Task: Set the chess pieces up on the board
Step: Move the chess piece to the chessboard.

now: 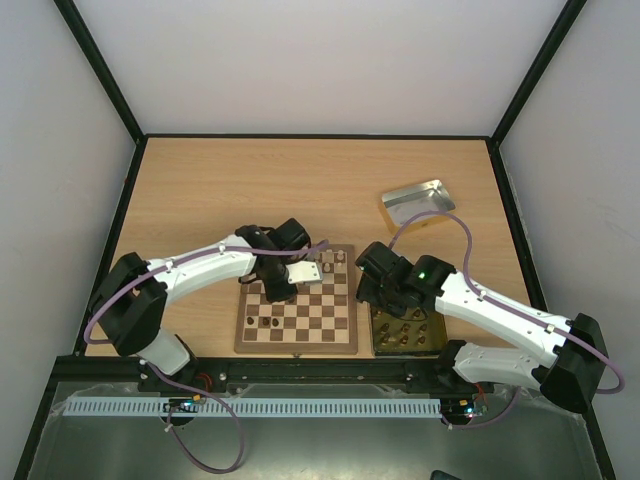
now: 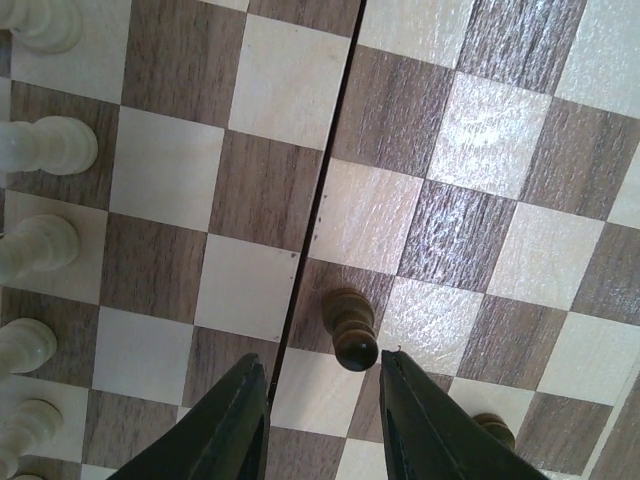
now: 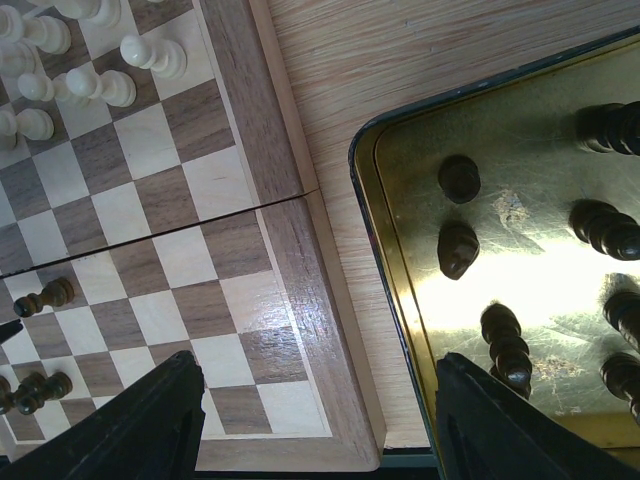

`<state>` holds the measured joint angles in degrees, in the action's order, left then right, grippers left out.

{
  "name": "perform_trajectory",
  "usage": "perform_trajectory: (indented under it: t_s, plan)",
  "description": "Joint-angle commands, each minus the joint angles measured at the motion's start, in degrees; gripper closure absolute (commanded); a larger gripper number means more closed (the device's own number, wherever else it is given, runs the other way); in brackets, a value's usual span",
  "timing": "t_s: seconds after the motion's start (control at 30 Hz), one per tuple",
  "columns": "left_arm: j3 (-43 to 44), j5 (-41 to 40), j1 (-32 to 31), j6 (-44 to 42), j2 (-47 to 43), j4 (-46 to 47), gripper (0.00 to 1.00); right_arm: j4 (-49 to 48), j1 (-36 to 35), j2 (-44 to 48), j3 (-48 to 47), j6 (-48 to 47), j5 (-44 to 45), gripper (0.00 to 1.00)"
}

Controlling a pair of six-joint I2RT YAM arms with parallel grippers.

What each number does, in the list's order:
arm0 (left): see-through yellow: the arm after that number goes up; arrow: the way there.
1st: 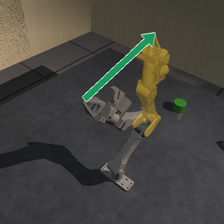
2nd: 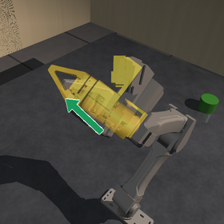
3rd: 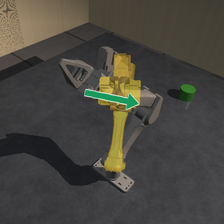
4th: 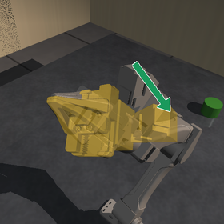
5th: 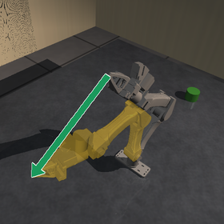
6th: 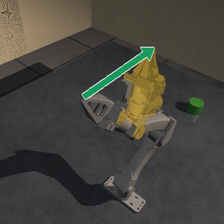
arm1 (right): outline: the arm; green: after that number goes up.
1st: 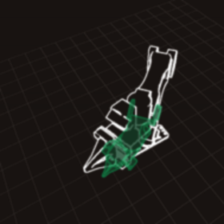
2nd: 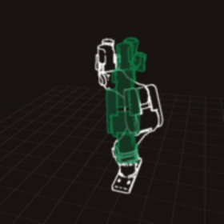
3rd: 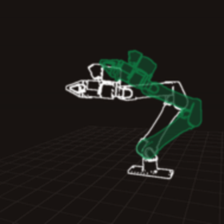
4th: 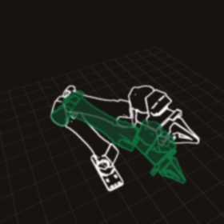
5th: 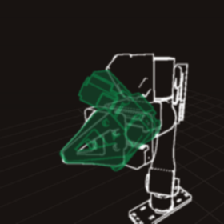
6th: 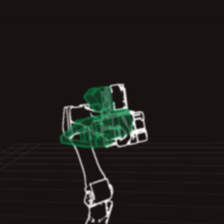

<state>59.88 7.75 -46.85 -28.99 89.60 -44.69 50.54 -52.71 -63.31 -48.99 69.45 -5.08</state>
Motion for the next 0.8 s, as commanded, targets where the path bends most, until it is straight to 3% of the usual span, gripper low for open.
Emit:
perform_trajectory:
  t_s: [0.0,0.6,0.77]
  plan:
    - [1.07,1.89,-0.06,-0.60,0.60,-1.64,0.68,1.73,0.32,1.14,-0.01,0.08,2.01,0.37]
    - [-0.84,1.94,-0.86,-0.72,2.32,-0.03,0.72,1.67,0.32,1.61,0.39,0.70,1.92,0.37]
    - [-1.23,2.05,-0.87,-0.75,2.59,0.43,0.78,1.34,0.30,1.61,0.67,0.80,1.83,0.37]
